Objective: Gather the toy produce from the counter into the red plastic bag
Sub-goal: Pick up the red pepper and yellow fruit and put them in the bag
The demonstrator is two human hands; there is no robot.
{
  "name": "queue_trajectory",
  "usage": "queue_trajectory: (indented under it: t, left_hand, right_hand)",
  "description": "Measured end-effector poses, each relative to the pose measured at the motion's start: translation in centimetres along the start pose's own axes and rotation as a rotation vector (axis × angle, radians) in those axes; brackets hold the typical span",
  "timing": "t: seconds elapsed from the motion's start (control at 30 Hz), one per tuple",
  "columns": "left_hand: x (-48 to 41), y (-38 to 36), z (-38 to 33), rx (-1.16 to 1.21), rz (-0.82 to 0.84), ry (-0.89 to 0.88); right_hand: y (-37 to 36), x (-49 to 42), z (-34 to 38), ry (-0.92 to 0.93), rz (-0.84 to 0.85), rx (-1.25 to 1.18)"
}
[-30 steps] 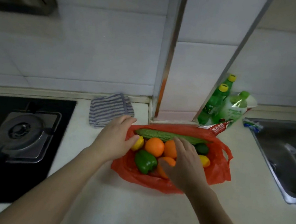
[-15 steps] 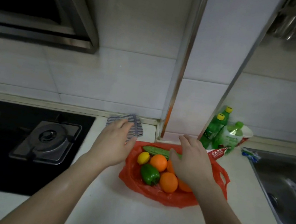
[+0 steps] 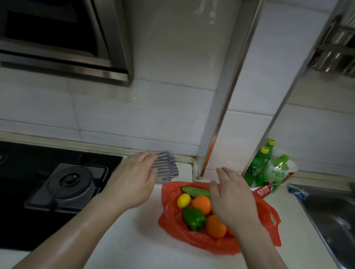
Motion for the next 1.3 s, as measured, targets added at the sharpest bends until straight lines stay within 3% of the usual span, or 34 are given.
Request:
queue_trajectory:
  t: [0.4, 0.8, 1.3]
  left_hand:
    - [3.7, 5.6, 3.1, -0.116, -0.069, 0.216]
    - [11.3, 12.2, 13.1, -0.179, -0.122, 0.477]
    - [20.2, 21.6, 28.8, -0.189, -0.149, 0.495]
  right_hand:
    - [-0.8, -2.2, 6.1, 0.197, 0.044, -0.108]
    - [-3.8, -1.9, 18.5, 0.368, 0.106, -0.195]
    - [-6.7, 2.7, 38.0, 0.389, 0.104, -0.233]
Point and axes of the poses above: each hand's wrist, its own x-axis away from the middle knuckle, its own y-axis out of the back of the hand, z = x × y, the point moved 9 cm from there along -x, towards the middle knuckle, and after that the axes turned 7 degrees about -z, right-handed, at the moved point
